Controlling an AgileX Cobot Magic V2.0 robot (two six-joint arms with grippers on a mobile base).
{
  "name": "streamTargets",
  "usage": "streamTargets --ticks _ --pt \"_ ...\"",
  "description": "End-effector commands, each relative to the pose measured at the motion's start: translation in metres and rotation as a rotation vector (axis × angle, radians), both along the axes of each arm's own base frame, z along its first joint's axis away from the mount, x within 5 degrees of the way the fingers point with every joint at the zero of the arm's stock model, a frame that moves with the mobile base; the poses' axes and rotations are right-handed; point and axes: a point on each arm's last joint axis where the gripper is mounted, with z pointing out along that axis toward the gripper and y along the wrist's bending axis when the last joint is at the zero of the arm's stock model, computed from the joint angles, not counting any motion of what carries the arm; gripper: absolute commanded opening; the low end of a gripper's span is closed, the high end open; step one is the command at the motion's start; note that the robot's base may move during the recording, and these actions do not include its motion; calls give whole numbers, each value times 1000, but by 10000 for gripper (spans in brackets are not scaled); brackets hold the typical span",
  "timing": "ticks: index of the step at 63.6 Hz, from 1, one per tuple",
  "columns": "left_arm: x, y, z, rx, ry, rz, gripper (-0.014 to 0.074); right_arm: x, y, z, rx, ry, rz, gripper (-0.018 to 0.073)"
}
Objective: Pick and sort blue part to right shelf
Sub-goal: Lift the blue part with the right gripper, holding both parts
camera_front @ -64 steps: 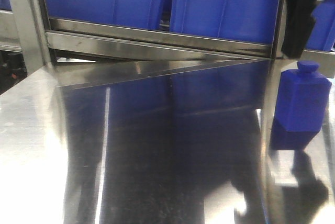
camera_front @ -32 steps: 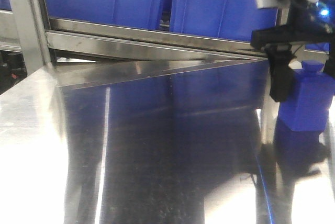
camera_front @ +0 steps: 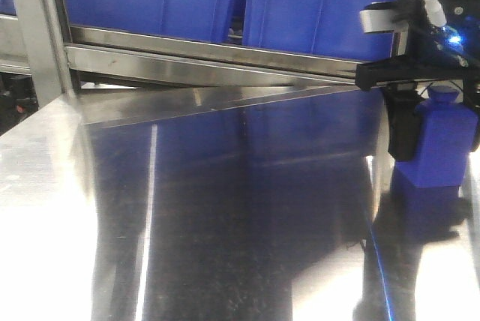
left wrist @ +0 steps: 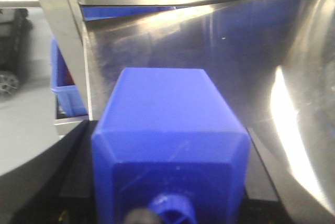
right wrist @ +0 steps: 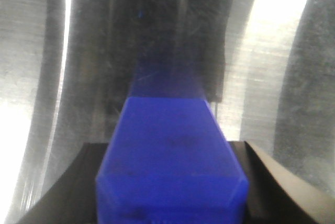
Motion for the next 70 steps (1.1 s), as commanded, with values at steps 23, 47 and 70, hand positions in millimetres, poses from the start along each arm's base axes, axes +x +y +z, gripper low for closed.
streamTargets --ticks 23,47,70 --pt "-63 32 -18 -5 -346 129 315 -20 -11 61 25 -263 23 257" --pt "-97 41 -31 -48 -494 138 315 -91 -35 63 48 -511 71 257" --pt "-97 41 -31 -49 -495 138 315 -185 -65 70 70 -815 106 257"
